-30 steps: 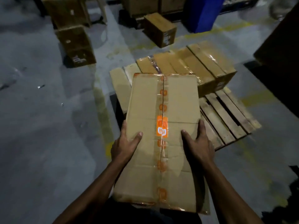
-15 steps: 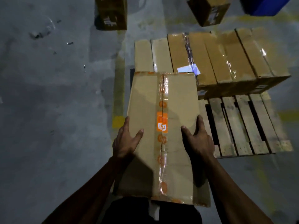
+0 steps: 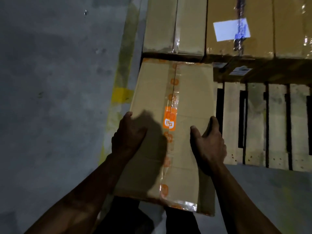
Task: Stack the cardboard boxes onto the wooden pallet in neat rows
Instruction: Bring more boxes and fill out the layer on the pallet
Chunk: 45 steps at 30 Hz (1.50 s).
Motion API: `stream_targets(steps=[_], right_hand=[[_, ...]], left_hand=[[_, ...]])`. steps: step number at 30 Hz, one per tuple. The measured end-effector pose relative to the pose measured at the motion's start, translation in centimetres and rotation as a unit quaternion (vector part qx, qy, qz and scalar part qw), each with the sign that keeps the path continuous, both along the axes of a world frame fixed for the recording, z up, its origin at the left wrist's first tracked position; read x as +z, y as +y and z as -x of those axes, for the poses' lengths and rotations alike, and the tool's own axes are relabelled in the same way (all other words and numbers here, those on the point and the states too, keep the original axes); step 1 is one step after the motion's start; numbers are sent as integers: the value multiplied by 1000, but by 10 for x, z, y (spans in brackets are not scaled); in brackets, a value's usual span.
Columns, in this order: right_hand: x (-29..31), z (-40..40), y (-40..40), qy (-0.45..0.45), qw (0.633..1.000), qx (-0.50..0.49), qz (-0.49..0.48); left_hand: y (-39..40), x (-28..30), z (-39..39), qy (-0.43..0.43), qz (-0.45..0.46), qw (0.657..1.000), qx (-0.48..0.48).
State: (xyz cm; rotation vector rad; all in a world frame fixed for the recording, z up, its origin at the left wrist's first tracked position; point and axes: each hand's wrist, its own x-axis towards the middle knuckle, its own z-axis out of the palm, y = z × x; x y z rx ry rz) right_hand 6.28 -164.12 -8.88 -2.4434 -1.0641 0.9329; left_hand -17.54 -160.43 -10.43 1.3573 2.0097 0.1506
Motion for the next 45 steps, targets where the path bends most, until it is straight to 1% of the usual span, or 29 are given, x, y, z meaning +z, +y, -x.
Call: stream_targets(steps=[6, 11, 22, 26, 31, 35, 37, 38, 41, 43, 45], right_hand=[[-59, -12, 18, 8, 999, 25, -20], [-92, -15, 30, -1, 999, 24, -42], [-136, -14, 50, 13, 996, 10, -83], [-146, -13, 54, 9, 997, 12, -82], [-153, -15, 58, -9, 997, 15, -76], [-150, -17, 58, -13, 996, 40, -74], [-151, -16, 58, -20, 996, 57, -67], [-151, -16, 58, -38, 995, 72, -59], [-149, -14, 56, -116, 982, 140, -50], [-147, -10, 47, -139, 970, 197, -38], [-144, -6, 26, -148, 956, 255, -5]], left_hand=[[2, -63, -8, -2, -41, 999, 26], [9, -96, -16, -5, -83, 996, 32], [31, -137, -18, 12, -161, 987, 12], [35, -146, -18, 5, -159, 987, 22], [37, -152, -20, 27, -159, 987, 14], [42, -148, -24, 67, -134, 989, -4], [42, -145, -23, 63, -119, 991, -15], [42, -145, -21, 63, -115, 991, -33], [42, -144, -17, 108, -119, 980, -115], [40, -140, -18, 124, -100, 978, -136], [30, -137, -16, 119, -100, 971, -181]])
